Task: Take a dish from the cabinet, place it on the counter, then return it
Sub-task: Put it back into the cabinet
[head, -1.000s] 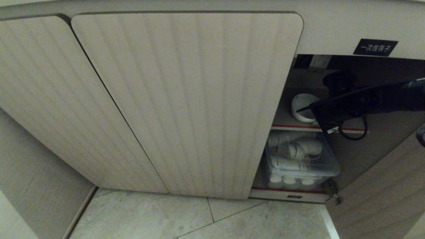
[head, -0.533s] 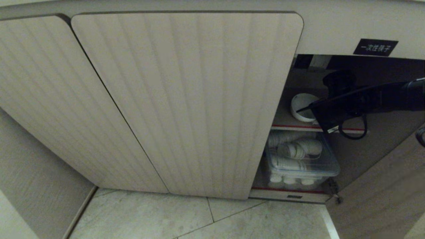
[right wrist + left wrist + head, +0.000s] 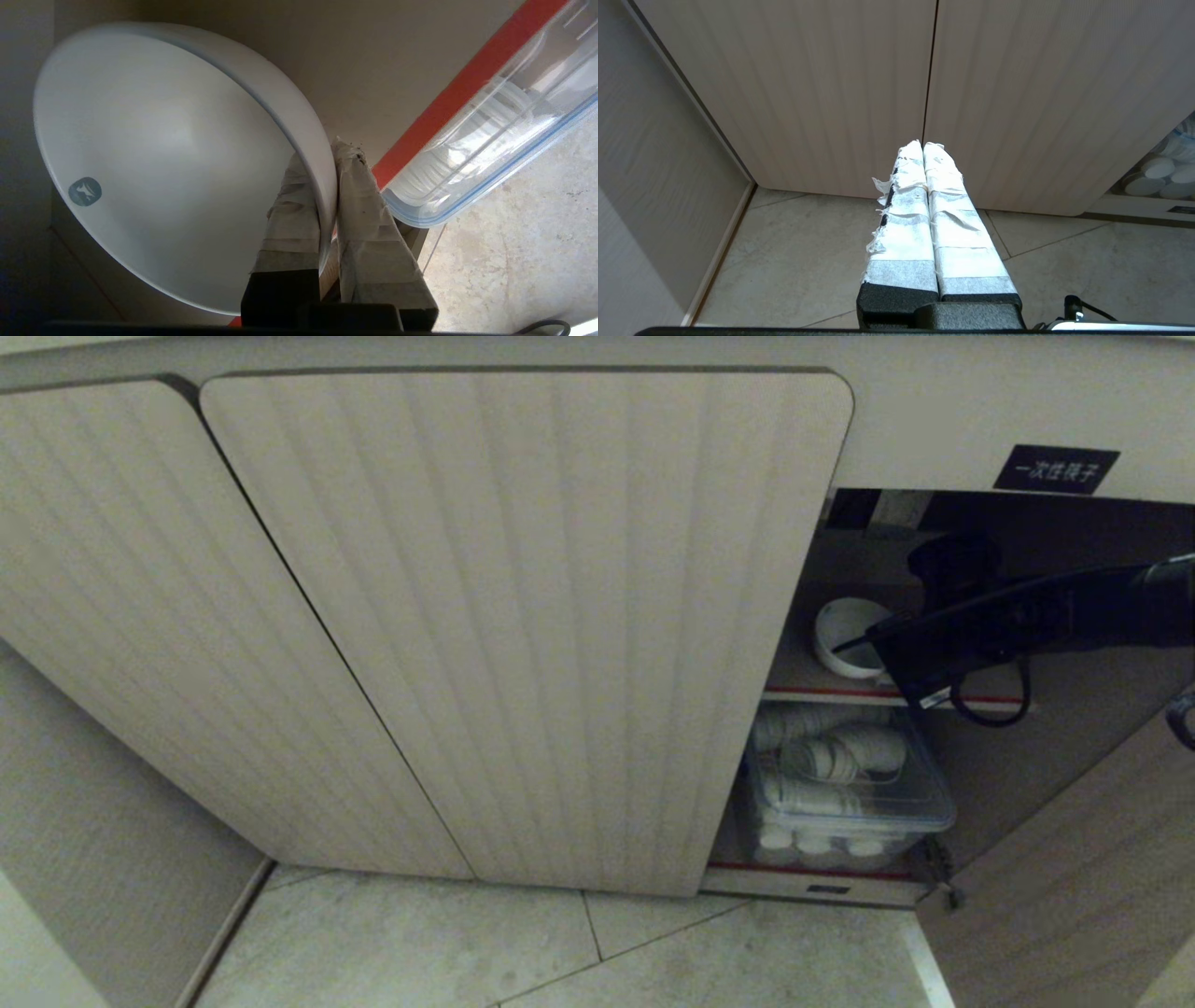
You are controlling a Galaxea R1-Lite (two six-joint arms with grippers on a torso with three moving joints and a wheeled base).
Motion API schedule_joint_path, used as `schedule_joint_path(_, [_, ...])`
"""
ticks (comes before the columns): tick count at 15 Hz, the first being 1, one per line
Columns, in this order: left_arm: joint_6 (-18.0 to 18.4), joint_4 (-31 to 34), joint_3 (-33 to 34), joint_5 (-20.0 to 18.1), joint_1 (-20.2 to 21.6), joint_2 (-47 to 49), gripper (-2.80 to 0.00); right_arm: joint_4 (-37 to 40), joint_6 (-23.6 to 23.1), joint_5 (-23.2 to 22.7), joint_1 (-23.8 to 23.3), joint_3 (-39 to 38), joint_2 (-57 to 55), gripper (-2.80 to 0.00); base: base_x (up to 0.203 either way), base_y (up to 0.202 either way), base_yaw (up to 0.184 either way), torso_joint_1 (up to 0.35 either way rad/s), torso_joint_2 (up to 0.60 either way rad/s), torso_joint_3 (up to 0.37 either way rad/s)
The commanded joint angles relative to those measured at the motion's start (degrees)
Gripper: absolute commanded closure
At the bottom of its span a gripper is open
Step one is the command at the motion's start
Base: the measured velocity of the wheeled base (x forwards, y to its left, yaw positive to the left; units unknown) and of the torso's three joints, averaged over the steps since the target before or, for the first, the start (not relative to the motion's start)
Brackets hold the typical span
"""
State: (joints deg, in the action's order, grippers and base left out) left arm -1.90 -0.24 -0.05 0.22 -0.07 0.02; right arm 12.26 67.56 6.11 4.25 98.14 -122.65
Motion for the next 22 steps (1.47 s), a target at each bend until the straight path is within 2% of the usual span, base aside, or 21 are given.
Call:
schedule_joint_path(1, [-0.03, -0.02, -0.04, 0.04, -0.01, -0.02, 0.0, 0.04, 0.38, 0.04, -0.12, 0.39, -0.13, 0.0, 0.0, 0.0, 0.0, 0.0, 0.0, 0.0])
schedule_joint_path(19, [-0.03, -0.02, -0.04, 0.04, -0.01, -0.02, 0.0, -0.05, 0.29, 0.13, -0.47, 0.47, -1.01, 0.0, 0.0, 0.0, 0.0, 0.0, 0.0, 0.0])
schedule_joint_path(20, [-0.03, -0.02, -0.04, 0.04, -0.01, -0.02, 0.0, -0.05, 0.29, 0.13, -0.56, 0.47, -1.01, -1.91, 0.0, 0.0, 0.0, 0.0, 0.0, 0.0])
schedule_joint_path(21, [-0.03, -0.02, -0.04, 0.04, -0.01, -0.02, 0.0, -0.05, 0.29, 0.13, -0.56, 0.47, -1.11, -2.8, 0.0, 0.0, 0.0, 0.0, 0.0, 0.0])
schedule_joint_path(22, [-0.03, -0.02, -0.02, 0.04, -0.01, -0.02, 0.0, -0.05, 0.22, 0.29, -0.56, 0.47, -1.28, -2.8, 0.0, 0.0, 0.0, 0.0, 0.0, 0.0])
